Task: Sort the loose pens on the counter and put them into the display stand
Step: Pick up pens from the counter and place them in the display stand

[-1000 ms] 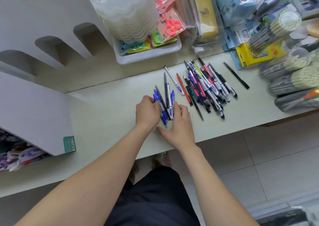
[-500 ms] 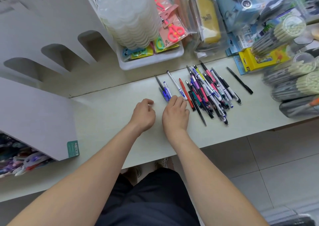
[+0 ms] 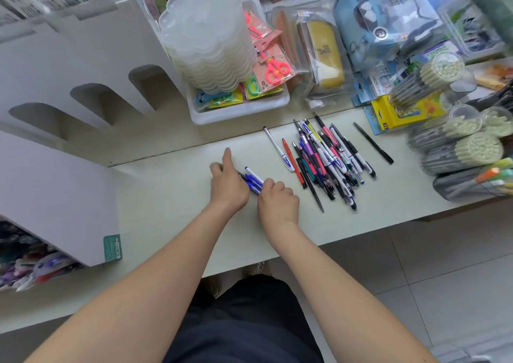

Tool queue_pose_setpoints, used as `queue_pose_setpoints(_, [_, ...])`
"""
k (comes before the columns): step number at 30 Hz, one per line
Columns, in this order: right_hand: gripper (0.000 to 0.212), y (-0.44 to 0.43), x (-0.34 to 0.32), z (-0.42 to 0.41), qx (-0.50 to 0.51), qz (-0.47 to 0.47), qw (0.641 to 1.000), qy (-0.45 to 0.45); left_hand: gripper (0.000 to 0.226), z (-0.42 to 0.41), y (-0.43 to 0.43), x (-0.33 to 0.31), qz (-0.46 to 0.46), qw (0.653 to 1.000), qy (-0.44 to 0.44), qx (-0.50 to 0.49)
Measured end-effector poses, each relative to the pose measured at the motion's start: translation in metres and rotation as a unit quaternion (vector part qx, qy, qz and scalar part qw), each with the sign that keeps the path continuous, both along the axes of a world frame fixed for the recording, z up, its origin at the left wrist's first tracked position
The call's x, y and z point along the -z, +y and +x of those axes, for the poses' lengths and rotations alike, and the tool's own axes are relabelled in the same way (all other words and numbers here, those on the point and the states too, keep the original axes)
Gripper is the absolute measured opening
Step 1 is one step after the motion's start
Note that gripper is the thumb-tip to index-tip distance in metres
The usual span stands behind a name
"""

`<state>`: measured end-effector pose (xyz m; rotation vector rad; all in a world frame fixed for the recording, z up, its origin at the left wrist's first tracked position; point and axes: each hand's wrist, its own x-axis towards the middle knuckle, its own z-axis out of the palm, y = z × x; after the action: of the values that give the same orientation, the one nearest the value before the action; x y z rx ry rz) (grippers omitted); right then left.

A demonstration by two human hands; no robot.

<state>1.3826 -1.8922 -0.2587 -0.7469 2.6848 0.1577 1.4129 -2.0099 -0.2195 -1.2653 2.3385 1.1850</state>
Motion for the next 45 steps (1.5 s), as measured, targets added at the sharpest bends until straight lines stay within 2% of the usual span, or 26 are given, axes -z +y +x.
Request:
queue_pose_setpoints(2, [0.017,0.009,0.004,0.005,-0.011,0.001,1.000,0.015,0.071,0.000,-0.004,0.001,-0.089,0.993,-0.027,0.076])
queue_pose_setpoints(5, [0.017,0.020,0.009,0.013,-0.039,-0.033,0.998,0.040,0.040,0.003,-0.001,0.005,-0.107,0.988,-0.032,0.104])
queue_pose_setpoints(7, [0.020,0.027,0.008,0.015,-0.041,-0.057,0.995,0.071,0.038,0.004,0.005,0.007,-0.101,0.991,-0.024,0.089])
queue_pose_setpoints(10, [0.017,0.036,0.006,0.016,-0.035,-0.071,0.994,0.080,0.050,0.008,0.008,0.004,-0.071,0.996,-0.003,0.052])
queue_pose_setpoints(15, [0.011,0.026,-0.001,0.008,-0.037,-0.047,0.998,0.022,0.060,0.019,-0.003,-0.005,0.047,0.997,0.037,-0.039])
queue_pose_setpoints(18, [0.019,0.019,-0.007,-0.001,-0.022,-0.020,0.999,-0.026,0.057,0.022,-0.006,-0.011,0.144,0.975,0.067,-0.157])
queue_pose_setpoints(20, [0.023,0.018,-0.014,-0.005,-0.034,0.007,0.997,-0.066,0.053,0.021,-0.007,-0.010,0.167,0.958,0.051,-0.227])
queue_pose_setpoints(22, [0.029,0.017,-0.020,-0.009,-0.029,0.005,0.993,-0.115,0.039,0.023,-0.003,-0.012,0.198,0.944,0.017,-0.265])
queue_pose_setpoints(23, [0.028,0.018,-0.024,-0.013,-0.017,-0.002,0.990,-0.139,0.021,0.023,0.003,-0.019,0.221,0.939,-0.003,-0.264])
queue_pose_setpoints(25, [0.016,0.021,-0.033,-0.018,-0.004,-0.017,0.983,-0.184,0.003,0.023,0.014,-0.032,0.299,0.921,-0.033,-0.248])
queue_pose_setpoints(27, [0.004,0.024,-0.035,-0.023,0.010,-0.031,0.978,-0.206,0.008,0.024,0.023,-0.031,0.341,0.911,-0.049,-0.228])
queue_pose_setpoints(31, [0.023,0.029,-0.030,-0.010,0.002,-0.020,0.990,-0.137,0.015,0.018,0.034,-0.033,0.347,0.915,-0.039,-0.203])
queue_pose_setpoints(33, [0.022,0.032,-0.026,0.000,-0.015,-0.010,0.995,-0.096,0.021,0.018,0.036,-0.033,0.335,0.921,-0.038,-0.195])
queue_pose_setpoints(35, [0.021,0.036,-0.025,0.003,-0.013,-0.014,0.995,-0.094,0.019,0.021,0.037,-0.034,0.336,0.917,-0.041,-0.212])
queue_pose_setpoints(37, [0.025,0.037,-0.034,0.004,-0.004,-0.052,0.993,-0.110,0.016,0.024,0.038,-0.035,0.353,0.908,-0.030,-0.224])
queue_pose_setpoints(40, [0.029,0.036,-0.057,0.006,-0.038,-0.147,0.975,-0.163,0.037,0.027,0.036,-0.040,0.396,0.889,0.003,-0.229])
queue_pose_setpoints(42, [0.035,0.033,-0.070,0.012,-0.038,-0.199,0.956,-0.212,0.033,0.026,0.034,-0.042,0.436,0.866,0.045,-0.240])
queue_pose_setpoints(45, [0.050,0.029,-0.081,0.019,0.018,-0.249,0.928,-0.276,0.024,0.025,0.032,-0.044,0.476,0.827,0.114,-0.277])
